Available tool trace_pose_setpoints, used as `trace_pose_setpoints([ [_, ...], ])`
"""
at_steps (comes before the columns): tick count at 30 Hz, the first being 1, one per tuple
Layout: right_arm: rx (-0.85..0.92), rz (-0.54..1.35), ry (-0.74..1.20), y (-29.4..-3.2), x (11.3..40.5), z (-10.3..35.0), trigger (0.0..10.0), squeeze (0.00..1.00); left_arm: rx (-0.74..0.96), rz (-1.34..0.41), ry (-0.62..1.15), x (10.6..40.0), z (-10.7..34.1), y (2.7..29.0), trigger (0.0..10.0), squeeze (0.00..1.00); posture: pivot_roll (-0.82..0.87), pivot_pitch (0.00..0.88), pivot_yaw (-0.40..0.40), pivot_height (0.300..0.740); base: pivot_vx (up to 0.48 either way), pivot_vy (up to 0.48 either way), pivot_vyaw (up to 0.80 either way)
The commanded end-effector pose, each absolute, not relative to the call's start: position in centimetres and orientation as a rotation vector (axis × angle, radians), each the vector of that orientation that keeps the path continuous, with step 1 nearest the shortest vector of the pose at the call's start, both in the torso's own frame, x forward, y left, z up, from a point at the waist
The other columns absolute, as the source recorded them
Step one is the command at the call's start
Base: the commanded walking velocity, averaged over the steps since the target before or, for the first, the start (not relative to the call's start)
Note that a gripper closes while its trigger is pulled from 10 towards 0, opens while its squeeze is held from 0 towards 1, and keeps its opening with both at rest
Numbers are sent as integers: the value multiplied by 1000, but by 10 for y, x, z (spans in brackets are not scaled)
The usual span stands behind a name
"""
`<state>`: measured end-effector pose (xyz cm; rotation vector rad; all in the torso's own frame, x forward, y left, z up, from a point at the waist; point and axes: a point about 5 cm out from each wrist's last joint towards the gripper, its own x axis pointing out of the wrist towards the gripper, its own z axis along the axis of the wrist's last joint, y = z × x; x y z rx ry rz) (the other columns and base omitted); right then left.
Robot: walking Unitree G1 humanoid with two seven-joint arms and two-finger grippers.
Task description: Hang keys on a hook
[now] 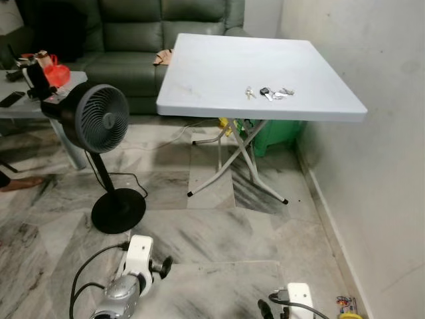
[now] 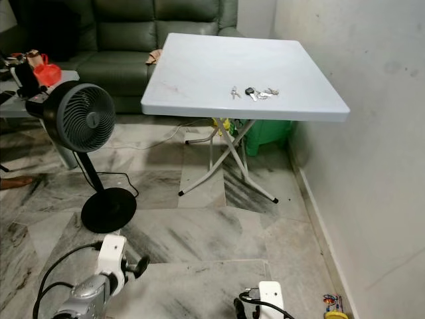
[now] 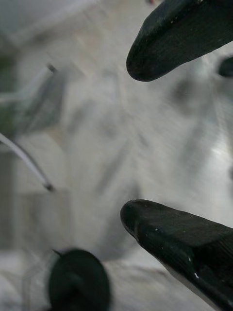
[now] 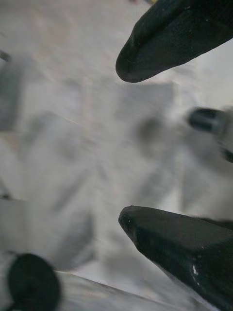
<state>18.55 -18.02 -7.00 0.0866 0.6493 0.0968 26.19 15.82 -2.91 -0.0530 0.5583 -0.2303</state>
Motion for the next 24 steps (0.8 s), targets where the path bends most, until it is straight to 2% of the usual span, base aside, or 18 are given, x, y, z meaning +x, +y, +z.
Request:
trace_pose_setpoints([
  [1, 77, 80, 557, -188, 198, -59, 10000, 0, -61, -262, 482, 272, -18, 153, 10000, 0, 30, 36, -15, 740, 0, 0, 0],
  [6, 17, 107, 420, -190, 214, -41, 10000, 0, -58, -276, 342, 288, 3, 154, 10000, 0, 14, 32, -3, 740, 0, 0, 0],
  [7, 11, 105, 333, -191, 220, -30, 10000, 0, -100, -263, 279, 293, 13, 157, 10000, 0, 10, 32, -1, 740, 0, 0, 0],
  [8, 11, 105, 333, -191, 220, -30, 10000, 0, -100, -263, 279, 293, 13, 157, 10000, 0, 10, 32, -1, 740, 0, 0, 0],
  [10, 13, 64, 178, -194, 228, -9, 10000, 0, -79, -279, 170, 295, 26, 162, 10000, 0, 9, 29, -1, 740, 0, 0, 0],
  [17, 15, 55, 3, -183, 232, 21, 10000, 0, -73, -329, 77, 291, 42, 164, 10000, 0, 11, 31, -5, 740, 0, 0, 0],
  [20, 45, 63, -88, -171, 235, 48, 10000, 0, -139, -337, 27, 295, 61, 166, 10000, 0, 8, 40, 4, 740, 0, 0, 0],
  [24, 59, 64, -118, -168, 236, 61, 10000, 0, -197, -331, 12, 297, 70, 165, 10000, 0, 7, 47, 4, 740, 0, 0, 0],
])
